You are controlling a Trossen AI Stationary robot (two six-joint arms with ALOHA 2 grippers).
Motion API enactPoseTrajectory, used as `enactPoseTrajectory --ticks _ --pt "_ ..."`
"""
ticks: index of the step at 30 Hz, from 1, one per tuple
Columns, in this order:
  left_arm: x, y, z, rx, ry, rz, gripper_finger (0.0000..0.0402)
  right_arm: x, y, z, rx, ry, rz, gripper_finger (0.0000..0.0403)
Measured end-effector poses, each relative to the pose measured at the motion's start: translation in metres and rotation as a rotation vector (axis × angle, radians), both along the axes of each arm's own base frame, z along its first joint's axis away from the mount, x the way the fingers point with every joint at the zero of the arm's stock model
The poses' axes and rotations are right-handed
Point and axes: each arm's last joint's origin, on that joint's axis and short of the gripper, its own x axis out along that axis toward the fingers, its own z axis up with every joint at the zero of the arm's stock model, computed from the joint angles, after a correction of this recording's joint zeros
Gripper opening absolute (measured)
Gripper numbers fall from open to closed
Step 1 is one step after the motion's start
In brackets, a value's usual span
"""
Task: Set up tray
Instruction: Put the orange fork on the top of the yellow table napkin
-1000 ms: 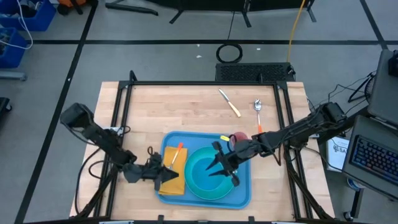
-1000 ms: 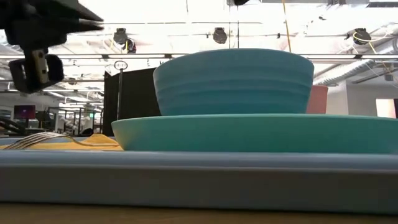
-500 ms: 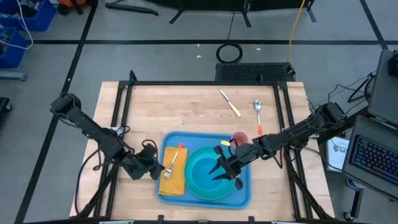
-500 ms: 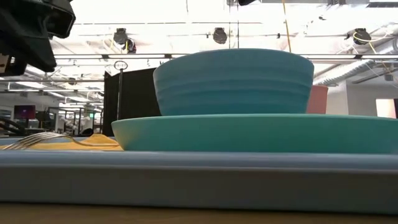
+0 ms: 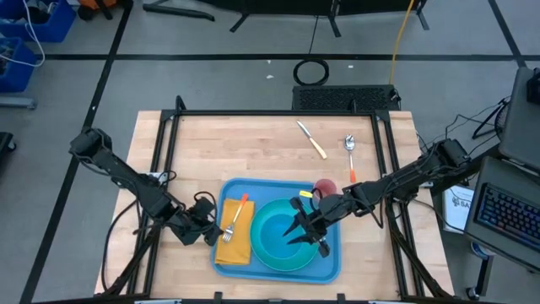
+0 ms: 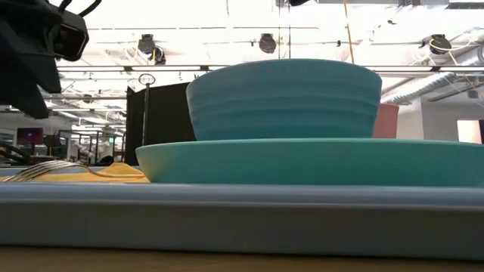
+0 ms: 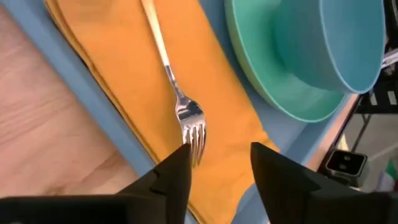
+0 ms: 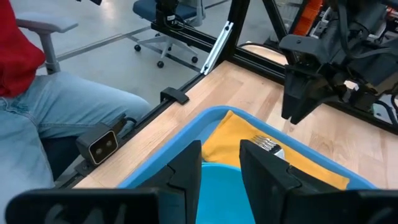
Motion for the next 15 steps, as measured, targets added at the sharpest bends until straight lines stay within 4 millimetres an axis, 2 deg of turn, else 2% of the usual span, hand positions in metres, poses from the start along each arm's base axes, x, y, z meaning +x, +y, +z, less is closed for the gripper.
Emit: enactPoseTrajectory --ticks 4,9,15 --pt "0.003 0.0 -0.007 0.012 0.027 0.018 0.0187 0.0 0.0 0.0 0.001 0.0 0.0 0.01" --pt "0.009 -0.003 -0.022 0.01 0.088 0.03 0.0188 0.0 0.0 0.0 0.004 0.004 -0.001 0.01" --pt "0.014 -0.005 -0.03 0.02 0.107 0.024 0.0189 0.0 0.0 0.0 0.005 0.001 -0.001 0.01"
